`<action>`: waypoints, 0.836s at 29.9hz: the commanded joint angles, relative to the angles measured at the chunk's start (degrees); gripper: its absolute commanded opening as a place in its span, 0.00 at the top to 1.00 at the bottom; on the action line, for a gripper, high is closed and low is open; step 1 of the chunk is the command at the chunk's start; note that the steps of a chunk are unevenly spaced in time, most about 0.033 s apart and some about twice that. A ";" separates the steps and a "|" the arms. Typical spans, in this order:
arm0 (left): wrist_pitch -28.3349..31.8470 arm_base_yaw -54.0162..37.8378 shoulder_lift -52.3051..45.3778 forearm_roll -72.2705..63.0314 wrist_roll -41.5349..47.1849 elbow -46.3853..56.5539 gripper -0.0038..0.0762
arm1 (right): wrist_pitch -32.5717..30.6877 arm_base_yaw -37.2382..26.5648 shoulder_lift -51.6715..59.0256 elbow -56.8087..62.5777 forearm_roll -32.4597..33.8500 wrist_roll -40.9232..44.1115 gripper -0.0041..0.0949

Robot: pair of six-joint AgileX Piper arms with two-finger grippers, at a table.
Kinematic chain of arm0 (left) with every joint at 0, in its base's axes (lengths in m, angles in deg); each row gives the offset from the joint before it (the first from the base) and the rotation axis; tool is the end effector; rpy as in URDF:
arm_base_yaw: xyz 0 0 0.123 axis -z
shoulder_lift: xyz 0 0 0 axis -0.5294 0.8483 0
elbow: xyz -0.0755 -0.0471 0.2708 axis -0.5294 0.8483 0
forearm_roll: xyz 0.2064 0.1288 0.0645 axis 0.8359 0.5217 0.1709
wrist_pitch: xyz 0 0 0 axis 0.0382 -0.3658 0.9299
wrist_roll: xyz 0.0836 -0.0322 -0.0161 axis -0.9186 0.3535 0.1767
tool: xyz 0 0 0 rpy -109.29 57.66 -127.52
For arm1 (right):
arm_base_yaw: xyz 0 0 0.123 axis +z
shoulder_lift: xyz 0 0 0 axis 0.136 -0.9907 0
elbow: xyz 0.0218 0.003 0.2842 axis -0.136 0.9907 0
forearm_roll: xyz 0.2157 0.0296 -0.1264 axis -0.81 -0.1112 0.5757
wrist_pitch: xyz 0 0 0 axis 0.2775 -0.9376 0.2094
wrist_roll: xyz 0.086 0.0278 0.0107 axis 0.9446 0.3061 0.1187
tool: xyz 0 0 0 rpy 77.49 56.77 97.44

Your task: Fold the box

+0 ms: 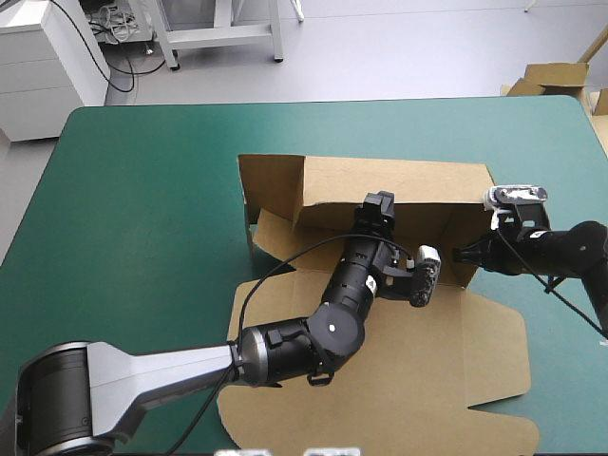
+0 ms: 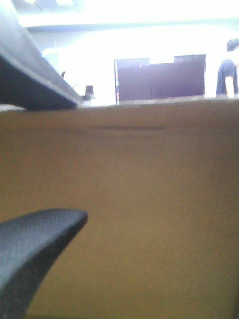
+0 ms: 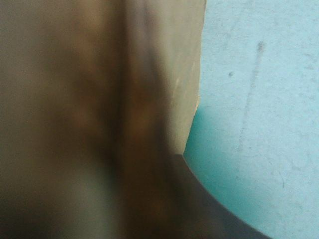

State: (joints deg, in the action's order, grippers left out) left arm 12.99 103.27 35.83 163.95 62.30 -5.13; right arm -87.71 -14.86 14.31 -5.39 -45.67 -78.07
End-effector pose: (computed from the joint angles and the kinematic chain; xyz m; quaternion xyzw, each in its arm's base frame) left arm 0.1847 -0.3508 0.3057 0.6449 0.4419 0.3025 0.5453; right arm 0.2485 0.0023 0.2879 -0.0805 0.9376 0.1295 0.3124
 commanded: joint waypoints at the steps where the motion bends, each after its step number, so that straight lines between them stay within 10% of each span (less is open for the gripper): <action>1: -3.94 2.72 -5.29 4.76 2.00 -1.40 0.57 | -7.11 0.15 1.72 -4.72 2.82 5.71 0.97; 5: -3.94 3.10 -9.82 4.65 2.90 -1.40 0.97 | -13.27 0.15 1.72 -7.87 6.48 8.84 0.97; 17: -3.03 1.01 -27.56 0.33 8.22 -1.40 0.95 | -22.23 0.25 -3.23 -13.07 7.98 11.83 0.97; 25: -3.03 -18.34 -34.08 -12.85 8.22 -1.40 0.95 | -22.23 9.34 -11.57 -16.65 12.45 17.65 0.97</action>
State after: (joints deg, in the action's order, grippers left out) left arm 10.17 91.99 4.70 153.40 69.78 -4.95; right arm -107.98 -8.84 4.16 -19.04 -35.92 -62.34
